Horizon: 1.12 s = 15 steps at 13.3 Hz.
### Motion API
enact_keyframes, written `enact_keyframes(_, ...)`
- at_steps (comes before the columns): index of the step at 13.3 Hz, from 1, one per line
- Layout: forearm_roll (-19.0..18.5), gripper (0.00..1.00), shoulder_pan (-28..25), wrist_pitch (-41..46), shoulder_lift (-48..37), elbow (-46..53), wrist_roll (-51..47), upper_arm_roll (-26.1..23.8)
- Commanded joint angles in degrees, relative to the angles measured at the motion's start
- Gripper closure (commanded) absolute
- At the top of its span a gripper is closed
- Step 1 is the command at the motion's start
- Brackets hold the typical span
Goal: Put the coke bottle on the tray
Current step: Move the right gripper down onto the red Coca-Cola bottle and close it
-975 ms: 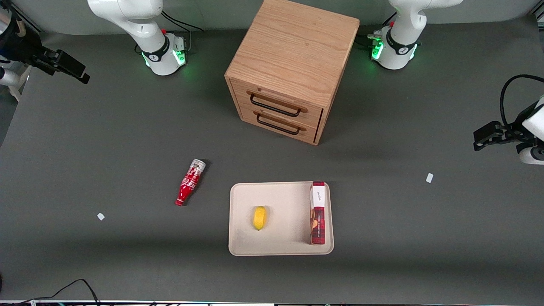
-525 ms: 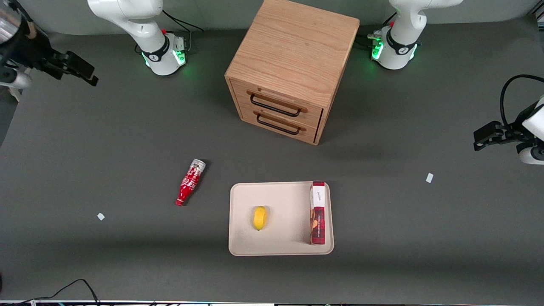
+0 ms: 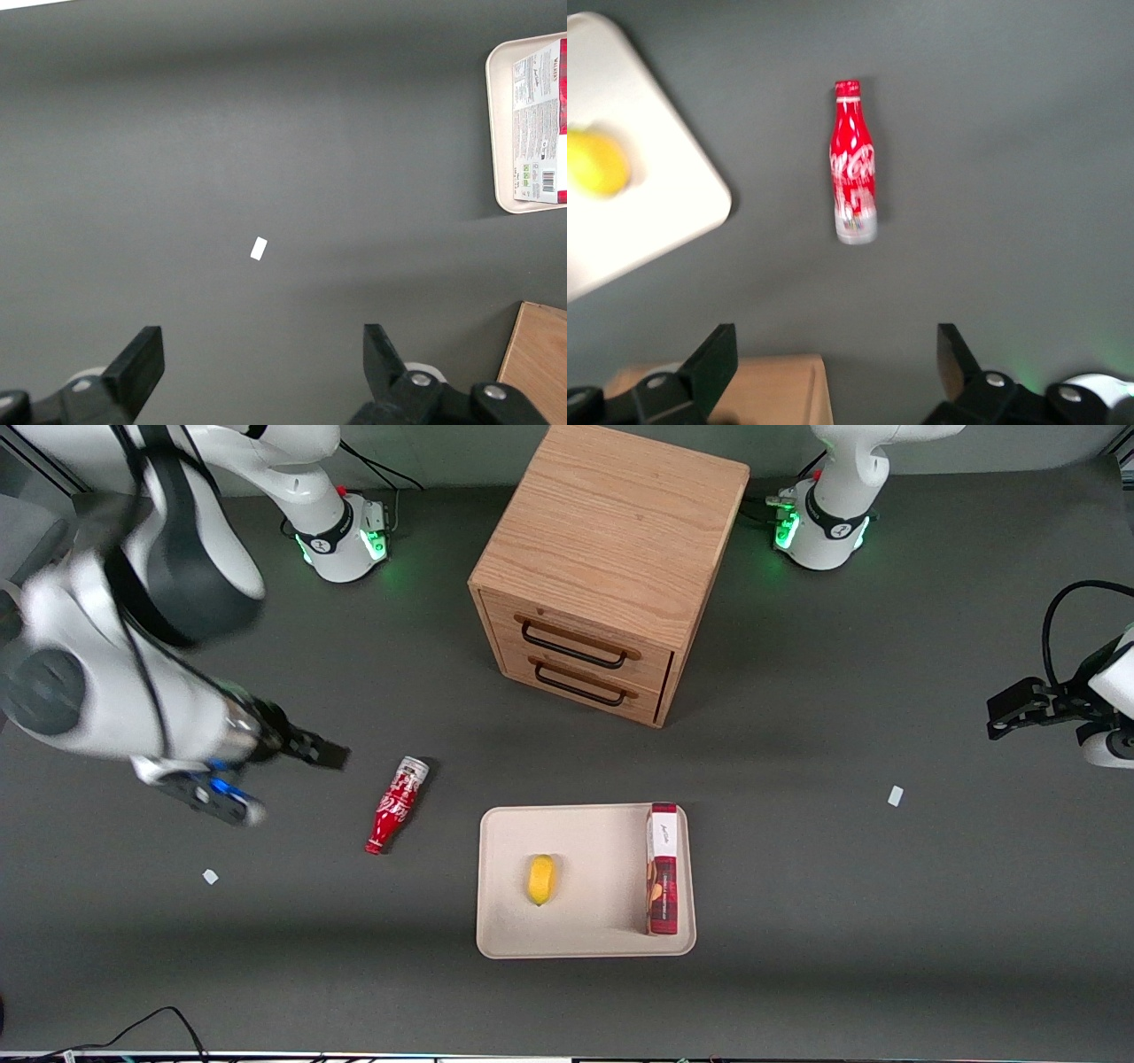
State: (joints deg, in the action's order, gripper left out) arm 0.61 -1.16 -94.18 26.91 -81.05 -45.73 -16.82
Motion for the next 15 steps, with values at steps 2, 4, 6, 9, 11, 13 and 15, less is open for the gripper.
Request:
enact_keyframes(2,-7.01,0.00,-0.42,-17.12,5.16,-10.84,-8.58,-1.55)
enact_keyframes(4,-7.73,0.00,0.02,-24.70,7.09,-16.04,-8.77,-1.20)
enact_keyframes(6,-10.01,0.00,0.37,-29.72,7.97,-20.00,-8.94,-0.76)
enact_keyframes(9,-11.07,0.18,0.46,-36.14,7.72,-25.81,-8.94,0.29)
enact_keyframes(11,-11.51,1.00,0.37,-38.26,7.89,-26.61,-8.94,0.29)
enact_keyframes(13,-11.60,1.00,0.37,-38.27,7.63,-26.44,-8.85,0.29)
enact_keyframes(15,-11.60,1.00,0.37,-37.83,6.49,-26.09,-8.33,0.21)
